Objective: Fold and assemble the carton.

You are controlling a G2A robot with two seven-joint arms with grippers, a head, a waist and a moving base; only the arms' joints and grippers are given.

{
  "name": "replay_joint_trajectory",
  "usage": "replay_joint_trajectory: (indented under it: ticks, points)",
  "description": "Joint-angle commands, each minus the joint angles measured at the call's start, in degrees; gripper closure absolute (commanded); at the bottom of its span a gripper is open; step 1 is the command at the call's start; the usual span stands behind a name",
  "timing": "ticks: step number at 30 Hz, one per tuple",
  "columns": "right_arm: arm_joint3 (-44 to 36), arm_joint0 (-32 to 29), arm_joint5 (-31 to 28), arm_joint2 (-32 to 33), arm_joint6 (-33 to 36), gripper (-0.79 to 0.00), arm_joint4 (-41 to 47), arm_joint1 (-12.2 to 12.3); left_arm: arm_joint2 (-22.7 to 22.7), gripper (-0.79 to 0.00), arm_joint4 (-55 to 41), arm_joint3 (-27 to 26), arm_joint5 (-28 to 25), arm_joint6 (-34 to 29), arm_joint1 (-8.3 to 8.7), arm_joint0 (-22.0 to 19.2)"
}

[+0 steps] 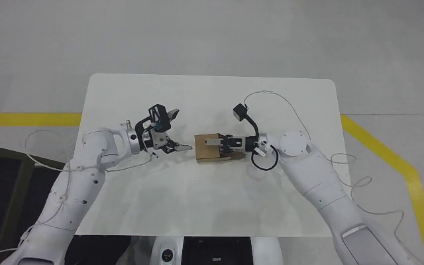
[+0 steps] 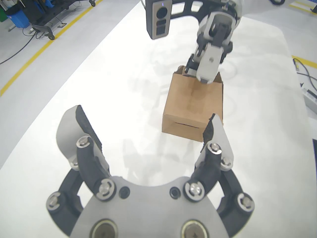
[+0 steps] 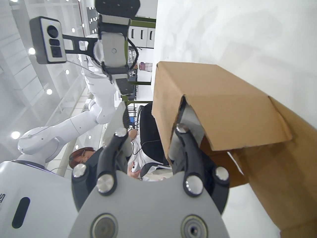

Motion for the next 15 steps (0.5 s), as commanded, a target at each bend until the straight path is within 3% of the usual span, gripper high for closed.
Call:
replay_joint_trajectory:
  ticks: [1,6,15]
  points:
    - [-1.5,-0.7,0.1,1.1,1.0,-0.785,-0.1,0.5,1.0,-0.785,2.8,1.0,-0.2,4.1,-0.16,-0.1]
    - [-5.4,-2.9,1.2,3.9,4.0,-0.785,-2.1,1.9,2.5,-0.785,5.0,2.8,-2.9,9.3,-0.35,-0.6]
    - [-13.9,-7.1,2.2,10.7,6.8,-0.785,-5.5,4.7,4.9,-0.785,7.7,3.7,-5.3,11.5,-0.65,-1.6]
